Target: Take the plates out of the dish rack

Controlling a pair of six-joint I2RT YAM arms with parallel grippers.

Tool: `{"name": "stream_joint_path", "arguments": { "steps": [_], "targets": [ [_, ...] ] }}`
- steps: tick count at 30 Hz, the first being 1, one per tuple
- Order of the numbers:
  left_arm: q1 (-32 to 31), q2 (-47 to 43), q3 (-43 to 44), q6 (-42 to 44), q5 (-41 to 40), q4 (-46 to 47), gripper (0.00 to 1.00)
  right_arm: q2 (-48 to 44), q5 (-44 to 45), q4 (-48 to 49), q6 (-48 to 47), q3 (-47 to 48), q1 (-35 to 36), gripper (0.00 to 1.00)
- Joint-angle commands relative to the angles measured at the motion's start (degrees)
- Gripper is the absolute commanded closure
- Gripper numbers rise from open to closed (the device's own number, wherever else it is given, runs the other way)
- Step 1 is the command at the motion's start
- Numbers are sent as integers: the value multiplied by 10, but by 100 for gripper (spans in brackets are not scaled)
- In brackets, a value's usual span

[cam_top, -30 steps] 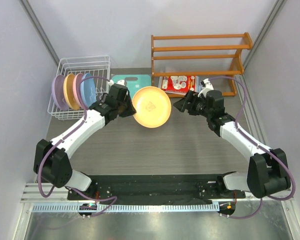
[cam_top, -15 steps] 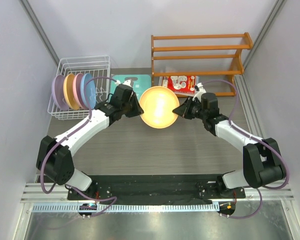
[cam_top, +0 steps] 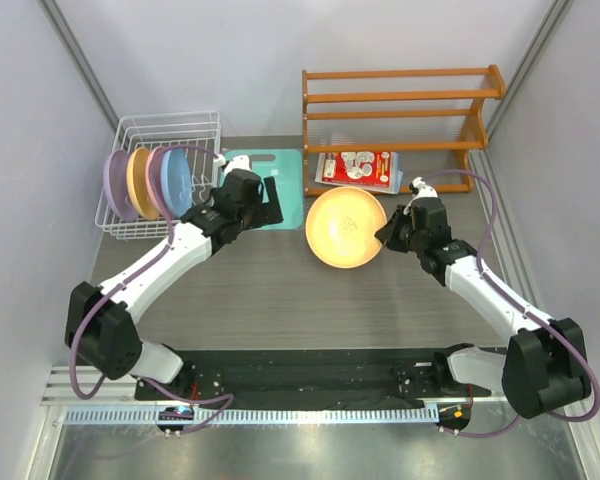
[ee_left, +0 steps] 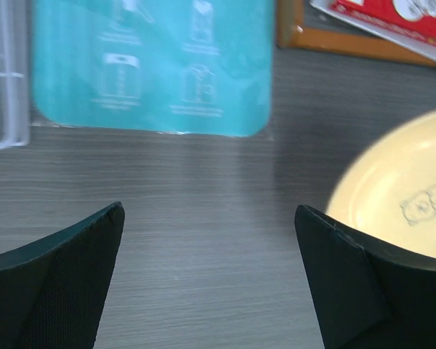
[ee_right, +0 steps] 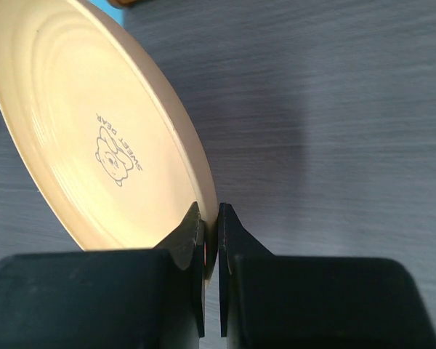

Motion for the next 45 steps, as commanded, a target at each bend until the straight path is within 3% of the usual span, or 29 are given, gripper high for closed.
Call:
{"name": "stream_joint_path", "arguments": {
  "steps": [1, 7, 17, 25, 28, 36, 45],
  "targets": [
    [-1, -52, 19, 56, -173, -13, 1, -18, 63, -103, -22, 9, 0, 99],
    [10, -68, 30, 116, -297, 1, 0, 18, 19, -109, -23, -5, 0, 99],
    [98, -38, 21, 136, -311, 14, 1, 125, -9, -83, -23, 14, 0, 95],
    [133, -16, 13, 132, -277, 36, 0, 131, 130, -150, -25, 42, 0, 54],
    [138, -4, 16, 132, -281, 40, 0, 113, 172, -171, -26, 48, 0, 44],
    [153, 33, 33, 163, -347, 72, 1, 33, 218, -178, -36, 44, -1, 42],
    [181, 103, 84, 205, -397, 106, 2, 25, 217, -172, -41, 55, 0, 42]
  ]
}}
